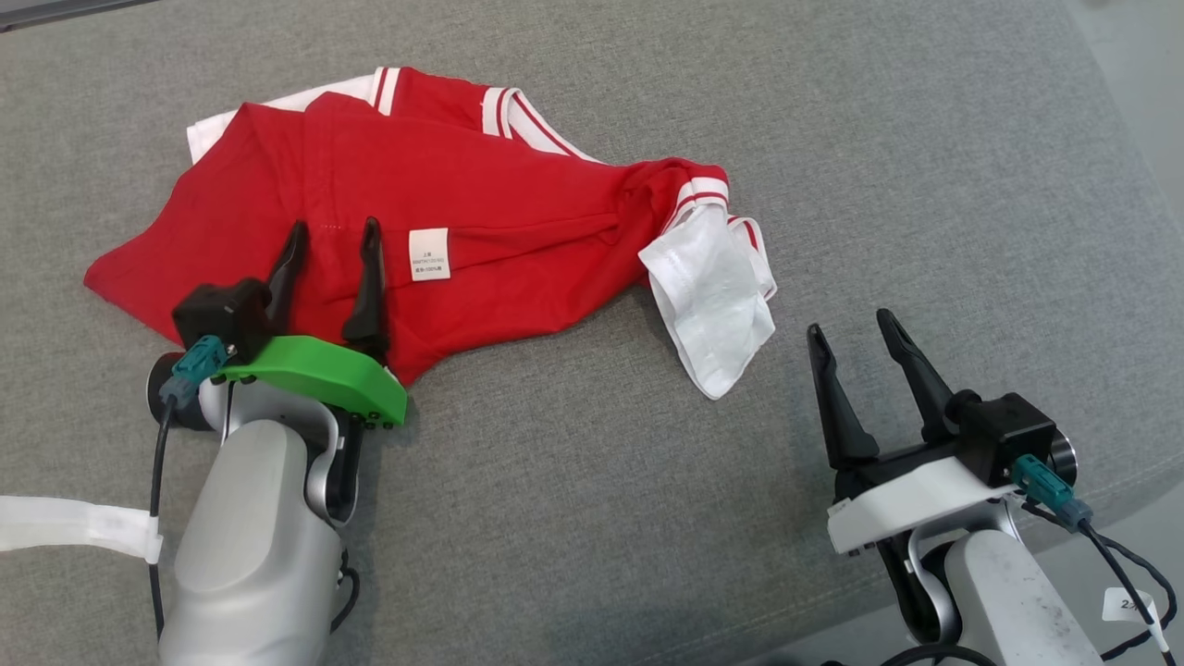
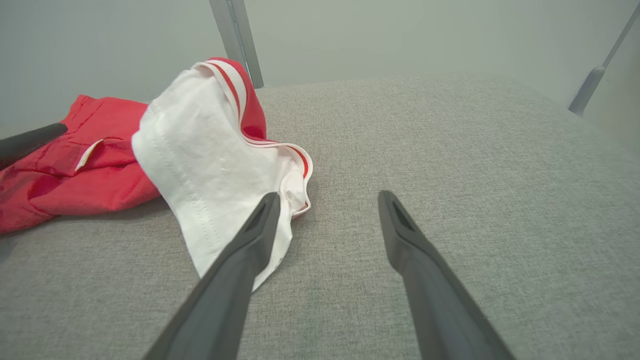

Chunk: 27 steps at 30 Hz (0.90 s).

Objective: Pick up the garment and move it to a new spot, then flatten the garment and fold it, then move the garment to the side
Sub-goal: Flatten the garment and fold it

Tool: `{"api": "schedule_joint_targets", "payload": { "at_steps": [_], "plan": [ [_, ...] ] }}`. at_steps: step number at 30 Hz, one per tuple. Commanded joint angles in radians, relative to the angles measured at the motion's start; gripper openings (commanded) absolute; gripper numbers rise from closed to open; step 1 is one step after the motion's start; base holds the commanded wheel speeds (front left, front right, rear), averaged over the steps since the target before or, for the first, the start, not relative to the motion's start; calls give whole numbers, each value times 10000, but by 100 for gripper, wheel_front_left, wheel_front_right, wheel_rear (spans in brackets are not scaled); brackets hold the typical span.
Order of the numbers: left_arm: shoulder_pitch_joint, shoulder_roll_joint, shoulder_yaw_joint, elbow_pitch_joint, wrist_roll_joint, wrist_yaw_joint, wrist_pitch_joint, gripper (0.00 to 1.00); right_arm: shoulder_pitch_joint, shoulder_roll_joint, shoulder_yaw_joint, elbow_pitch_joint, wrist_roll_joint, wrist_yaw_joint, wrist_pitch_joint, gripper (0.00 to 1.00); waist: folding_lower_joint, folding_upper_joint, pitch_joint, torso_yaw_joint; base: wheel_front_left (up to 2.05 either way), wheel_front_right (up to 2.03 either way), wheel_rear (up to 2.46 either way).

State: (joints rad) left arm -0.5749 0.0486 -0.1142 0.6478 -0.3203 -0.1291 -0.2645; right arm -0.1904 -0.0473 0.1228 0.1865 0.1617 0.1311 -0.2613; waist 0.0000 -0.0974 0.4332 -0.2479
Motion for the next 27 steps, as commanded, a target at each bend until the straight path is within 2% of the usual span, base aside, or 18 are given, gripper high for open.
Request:
{"api": "schedule_joint_targets", "payload": {
  "at_steps": [1, 6, 7, 9, 14, 20, 27],
  "plan": [
    [155, 38, -73, -63, 10, -31, 1, 100, -50, -25, 29, 37, 35, -7, -14, 100, 0, -1, -11, 27, 0, 0, 0],
    [136, 38, -306, 208, -136, -32, 1, 100, -131, -25, 92, 101, 76, -7, -14, 100, 0, -1, -25, -7, 0, 0, 0],
    [57, 38, -326, 255, -140, -32, 1, 89, -116, -25, 77, 114, 68, -7, -13, 100, 0, -1, -30, -40, 0, 0, 0],
    [5, 38, -303, 135, -45, -32, 1, 0, -86, -25, 67, 133, 47, -7, -14, 100, 0, -1, -41, -79, 0, 0, 0],
    [260, 74, -369, -610, -159, -33, 0, 0, 71, -28, -64, 235, 123, -7, -14, 100, 0, -1, -267, 7, 0, 0, 0],
    [765, 114, -371, -1947, -205, -31, 0, 0, 370, -28, -279, 399, 186, -7, -14, 100, 0, -1, -902, 627, 0, 0, 0],
    [1966, 191, -851, -3523, -569, -21, 0, 0, 856, -25, -437, 693, 232, -7, -14, 100, 0, -1, -1887, 2030, 0, 0, 0]
  ]
}}
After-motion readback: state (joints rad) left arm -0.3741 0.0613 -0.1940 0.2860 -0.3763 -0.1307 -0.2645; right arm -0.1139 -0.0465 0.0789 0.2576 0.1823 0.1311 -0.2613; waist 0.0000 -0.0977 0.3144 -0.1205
